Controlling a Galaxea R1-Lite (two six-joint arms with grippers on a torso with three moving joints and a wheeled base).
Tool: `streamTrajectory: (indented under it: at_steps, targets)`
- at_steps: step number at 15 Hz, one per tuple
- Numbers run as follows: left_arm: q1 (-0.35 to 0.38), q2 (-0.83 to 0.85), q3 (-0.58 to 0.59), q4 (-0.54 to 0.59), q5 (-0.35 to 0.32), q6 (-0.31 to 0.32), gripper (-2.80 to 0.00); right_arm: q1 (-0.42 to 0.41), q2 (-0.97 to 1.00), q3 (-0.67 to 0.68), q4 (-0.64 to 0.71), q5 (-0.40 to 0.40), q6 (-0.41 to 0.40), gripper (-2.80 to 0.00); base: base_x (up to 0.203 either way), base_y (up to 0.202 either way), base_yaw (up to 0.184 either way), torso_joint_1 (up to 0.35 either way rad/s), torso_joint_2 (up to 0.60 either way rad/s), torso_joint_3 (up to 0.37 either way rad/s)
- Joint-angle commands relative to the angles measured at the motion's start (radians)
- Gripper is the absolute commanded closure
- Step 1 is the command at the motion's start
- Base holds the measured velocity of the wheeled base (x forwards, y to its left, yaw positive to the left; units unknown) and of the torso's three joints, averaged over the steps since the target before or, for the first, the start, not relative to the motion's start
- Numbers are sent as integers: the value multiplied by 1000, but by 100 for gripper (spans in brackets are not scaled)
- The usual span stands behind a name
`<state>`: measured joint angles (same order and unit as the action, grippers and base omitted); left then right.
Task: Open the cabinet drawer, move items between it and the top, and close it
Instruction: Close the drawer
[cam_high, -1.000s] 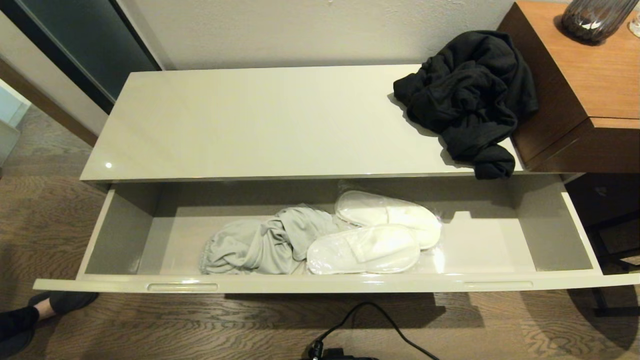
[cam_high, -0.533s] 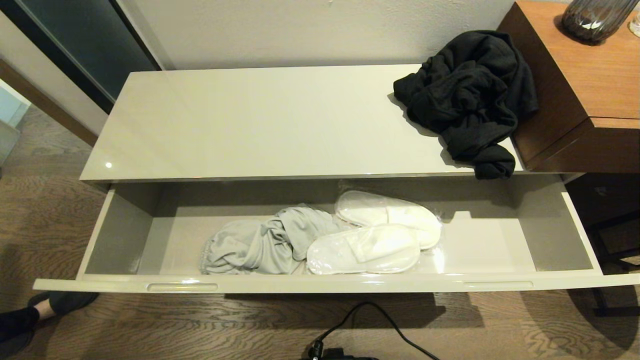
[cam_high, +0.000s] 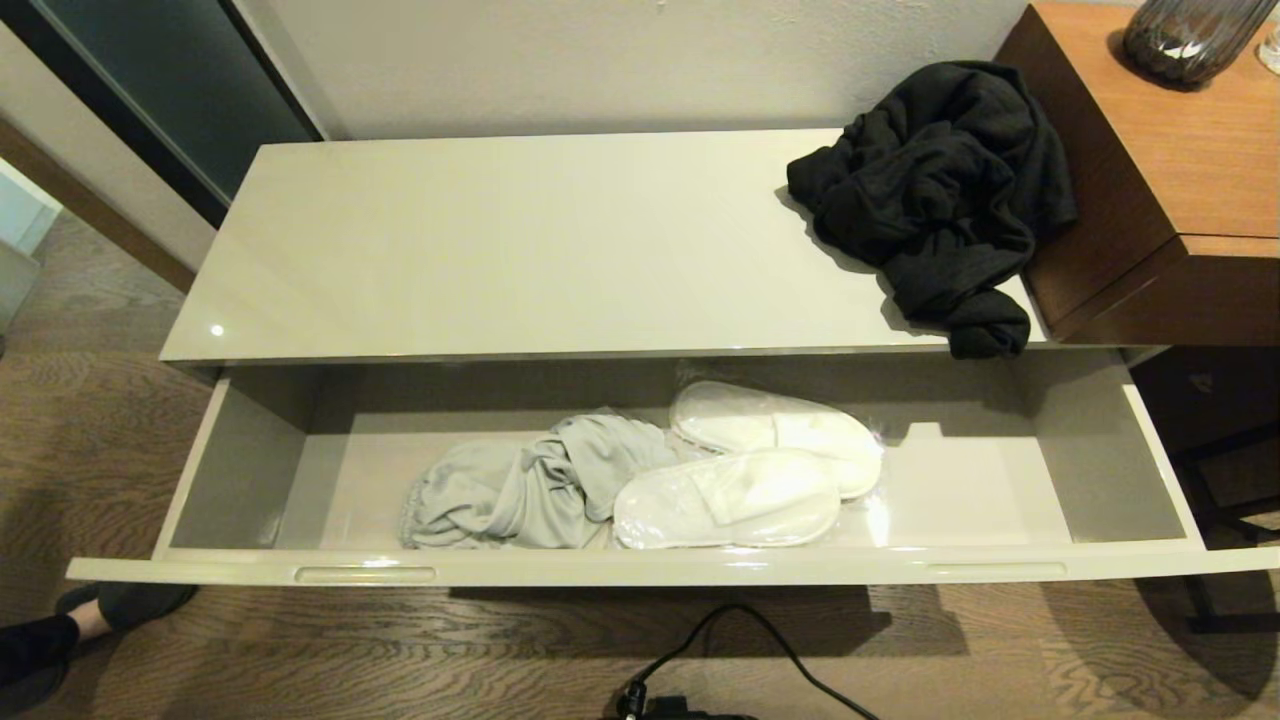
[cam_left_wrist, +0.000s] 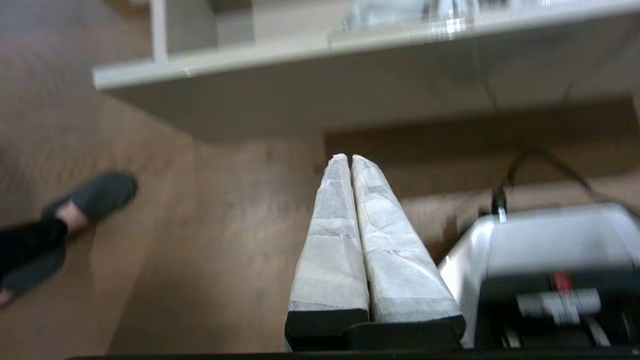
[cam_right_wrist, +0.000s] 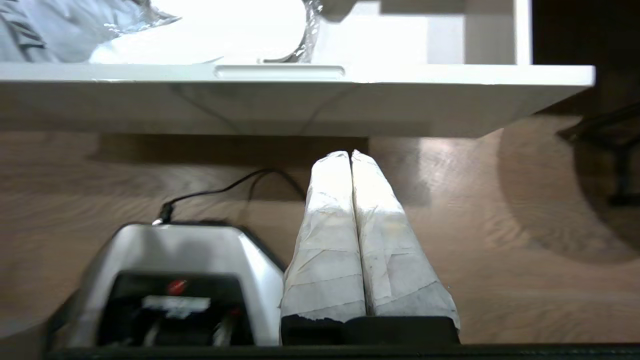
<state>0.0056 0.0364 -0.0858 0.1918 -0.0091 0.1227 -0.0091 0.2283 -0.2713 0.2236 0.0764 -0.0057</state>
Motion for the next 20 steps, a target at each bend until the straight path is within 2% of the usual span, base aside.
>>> streamTrajectory:
  at_steps: [1, 3, 5, 8, 10, 13, 18, 20]
  targets:
    - [2, 85, -72, 53, -1, -21, 0, 0, 201, -81, 13, 7, 13, 0, 0, 0, 0, 0, 0, 0]
    - [5, 252, -136, 60, -1, -74, 0, 0, 339, -113, 26, 23, 28, 0, 0, 0, 0, 0, 0, 0]
    - [6, 487, -197, 57, -1, -124, 0, 0, 448, -120, 33, 32, 34, 0, 0, 0, 0, 0, 0, 0]
    - [5, 802, -242, -23, -8, -201, 0, 0, 626, -119, 28, 61, 34, 0, 0, 0, 0, 0, 0, 0]
    - [0, 1010, -212, -178, -24, -232, 0, 1, 744, -115, 20, 83, 32, 0, 0, 0, 0, 0, 0, 0]
    - [-6, 1140, -157, -406, -53, -264, 0, 1, 773, -111, -1, 96, 32, 0, 0, 0, 0, 0, 0, 0]
    - [-7, 1561, -92, -822, -97, -271, 0, 6, 1077, -87, -171, 116, 31, 0, 0, 0, 0, 0, 0, 0]
    - [-7, 1639, -81, -910, -113, -279, 0, 6, 1141, -82, -233, 121, 30, 0, 0, 0, 0, 0, 0, 0]
